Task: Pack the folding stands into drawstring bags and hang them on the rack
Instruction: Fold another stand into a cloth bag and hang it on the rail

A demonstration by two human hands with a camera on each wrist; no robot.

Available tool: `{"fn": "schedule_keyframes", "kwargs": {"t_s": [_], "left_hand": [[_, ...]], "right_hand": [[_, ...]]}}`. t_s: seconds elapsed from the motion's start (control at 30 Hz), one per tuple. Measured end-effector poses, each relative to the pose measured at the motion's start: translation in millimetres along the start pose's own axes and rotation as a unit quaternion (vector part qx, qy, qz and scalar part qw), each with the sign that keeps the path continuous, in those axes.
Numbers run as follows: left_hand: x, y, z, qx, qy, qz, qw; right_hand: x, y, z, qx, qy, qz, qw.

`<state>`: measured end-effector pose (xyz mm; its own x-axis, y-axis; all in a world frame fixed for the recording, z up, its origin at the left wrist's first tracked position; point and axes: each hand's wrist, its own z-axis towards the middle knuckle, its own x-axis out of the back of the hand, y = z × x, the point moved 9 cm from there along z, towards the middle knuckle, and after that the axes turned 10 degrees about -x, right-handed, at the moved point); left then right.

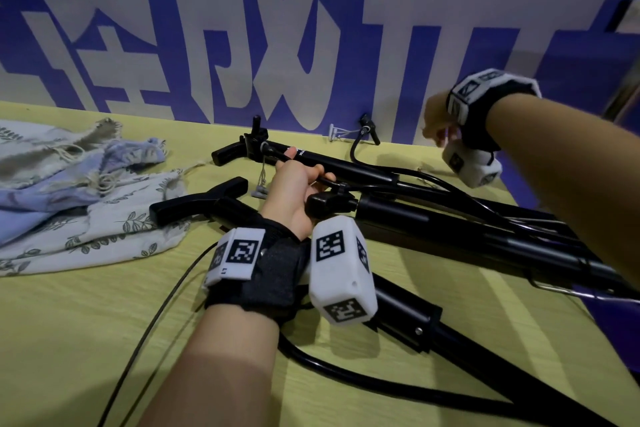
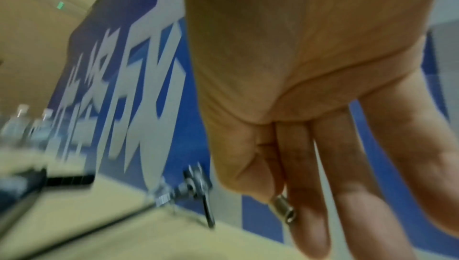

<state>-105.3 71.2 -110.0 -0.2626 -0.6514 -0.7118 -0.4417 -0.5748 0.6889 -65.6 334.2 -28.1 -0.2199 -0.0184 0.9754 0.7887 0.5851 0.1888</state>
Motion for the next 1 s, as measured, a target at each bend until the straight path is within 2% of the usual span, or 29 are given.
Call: {"fn": "schedule_keyframes", "kwargs": {"t_s": [0.1,0.27,0.33,0.5,0.6,0.77,0.9,0.93,1.0], "left_hand": [[1,0,-1,-0.001,0.002,0.018,1.0],[1,0,2,-0.01,-0.003,0.056,0.998],[1,2,2,-0.02,0.007,0.093,0.995],[-5,11,-14,-0.085,-0.031,0.169,0.981],[-5,14,-17,-0.102,-0.033,0.217,0.97],[-4,15,-18,-0.088,-0.054,0.217,0.971],[-2,20,-18,-0.104,-0.054,0.235,0.965],[0,24,-17,-0.116,-0.045,0.244,0.962],[7,29,-11,-0.133,-0.019,0.254,0.958]], "right_hand": [[23,6,-28,0.012,-0.028,0.108,0.994],[62,3,-86,0.049,0.021,0.324,0.945],[58,-10,-107,0.067,-0.006,0.421,0.904],[15,-58,-153,0.072,-0.148,0.601,0.782],[-3,-70,-168,0.057,-0.161,0.654,0.737],[-40,-68,-171,0.019,-0.169,0.709,0.684],[-58,-64,-171,0.021,-0.173,0.788,0.591],[-57,-63,-172,0.027,-0.167,0.798,0.578],[-53,-62,-175,0.042,-0.156,0.804,0.572]]}}
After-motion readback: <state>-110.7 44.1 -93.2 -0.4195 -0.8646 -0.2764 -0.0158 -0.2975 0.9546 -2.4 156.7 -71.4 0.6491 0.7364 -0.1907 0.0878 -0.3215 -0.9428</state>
